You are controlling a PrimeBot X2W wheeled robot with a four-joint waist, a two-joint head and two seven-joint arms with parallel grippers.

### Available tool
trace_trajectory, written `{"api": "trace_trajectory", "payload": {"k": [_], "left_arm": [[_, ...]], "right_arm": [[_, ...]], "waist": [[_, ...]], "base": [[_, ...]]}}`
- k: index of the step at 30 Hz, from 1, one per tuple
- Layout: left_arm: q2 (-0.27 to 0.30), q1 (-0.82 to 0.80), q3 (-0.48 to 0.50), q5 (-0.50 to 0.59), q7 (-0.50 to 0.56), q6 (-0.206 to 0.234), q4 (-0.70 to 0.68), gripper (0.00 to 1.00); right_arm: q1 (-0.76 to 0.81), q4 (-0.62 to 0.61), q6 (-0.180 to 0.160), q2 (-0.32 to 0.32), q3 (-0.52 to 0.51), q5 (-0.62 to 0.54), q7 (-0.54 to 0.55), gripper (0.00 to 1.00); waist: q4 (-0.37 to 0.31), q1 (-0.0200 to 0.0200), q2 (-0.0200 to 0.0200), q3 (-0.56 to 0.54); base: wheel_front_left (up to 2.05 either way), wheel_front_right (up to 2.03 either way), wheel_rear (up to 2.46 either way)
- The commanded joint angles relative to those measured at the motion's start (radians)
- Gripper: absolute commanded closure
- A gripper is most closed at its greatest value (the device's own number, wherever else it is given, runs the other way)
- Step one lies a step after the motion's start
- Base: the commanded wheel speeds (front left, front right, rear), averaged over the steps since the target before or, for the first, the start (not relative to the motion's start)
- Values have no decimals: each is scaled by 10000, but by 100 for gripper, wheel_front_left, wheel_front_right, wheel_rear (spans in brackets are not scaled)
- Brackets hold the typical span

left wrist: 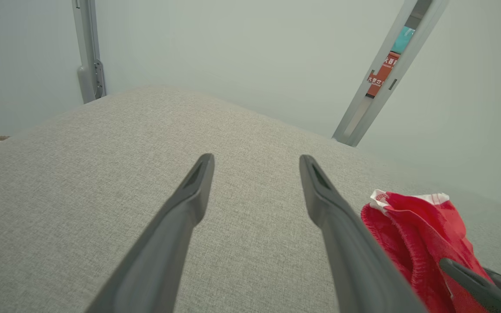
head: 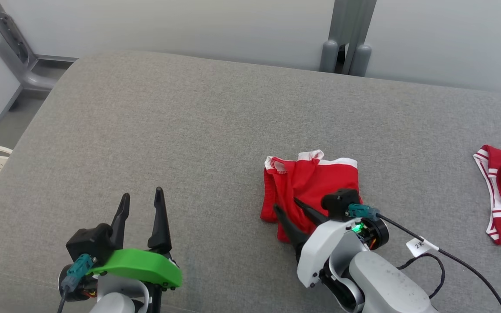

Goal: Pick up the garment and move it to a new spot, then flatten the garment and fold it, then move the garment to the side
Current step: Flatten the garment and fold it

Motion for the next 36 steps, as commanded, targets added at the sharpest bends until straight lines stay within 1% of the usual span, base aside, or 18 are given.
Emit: {"api": "trace_trajectory", "payload": {"k": [1,5,11,13,17,20,24,25,26,27,28,29,31,36], "left_arm": [[-36,145,-28,59,-24,-57,40,0],[-58,130,-50,58,-24,-62,68,0],[-18,159,-19,67,-25,-25,34,0],[-10,173,-19,67,-25,-15,29,0],[-6,148,-42,86,-25,-21,1,0],[-19,105,-66,112,-26,-16,-27,0],[-41,36,-111,127,-26,-37,-42,0],[-48,15,-117,128,-26,-43,-43,0],[-55,-11,-127,132,-26,-56,-39,0],[-61,-30,-134,132,-26,-70,-32,0],[-65,-51,-140,131,-26,-84,-21,0],[-71,-65,-145,128,-26,-82,-12,0],[-73,-92,-147,124,-26,-103,13,0],[-79,-207,-97,139,-26,-130,32,0]], "right_arm": [[-33,-75,-2,-21,169,-112,-59,0],[205,-435,-2,-24,467,-160,-159,0],[440,-1196,-2,-25,73,-547,-423,0],[566,-1520,-2,-25,-224,-681,-466,0],[845,-2162,-2,-25,-1143,-1137,-551,0],[1089,-2596,-2,-27,-2019,-1659,-526,0],[1349,-2915,-2,-56,-2710,-2323,-302,0],[1399,-2931,-2,-55,-2777,-2415,-224,4],[1462,-2914,-2,-57,-2808,-2518,-162,47],[1513,-2846,-2,-67,-2801,-2596,-108,66],[1564,-2708,-2,-94,-2744,-2698,-15,91],[1580,-2600,-2,-111,-2681,-2769,18,100],[1652,-2226,-2,-107,-2440,-2787,99,100],[1449,-1118,-2,-73,-1522,-2463,-125,100]], "waist": [[-55,0,-1,-20],[-196,0,-1,-56],[-424,0,-1,-43],[-485,0,-1,-40],[-585,0,-1,-44],[-634,0,-1,-37],[-662,0,-1,17],[-660,0,-1,35],[-652,0,-1,59],[-642,0,-1,76],[-625,0,-1,97],[-607,0,-1,111],[-554,0,-1,142],[-366,0,-1,213]], "base": [[0,0,0],[0,0,0],[0,0,0],[0,0,0],[0,0,0],[0,0,0],[0,0,0],[0,0,0],[0,0,0],[0,0,0],[0,0,0],[0,0,0],[0,0,0],[0,0,0]]}}
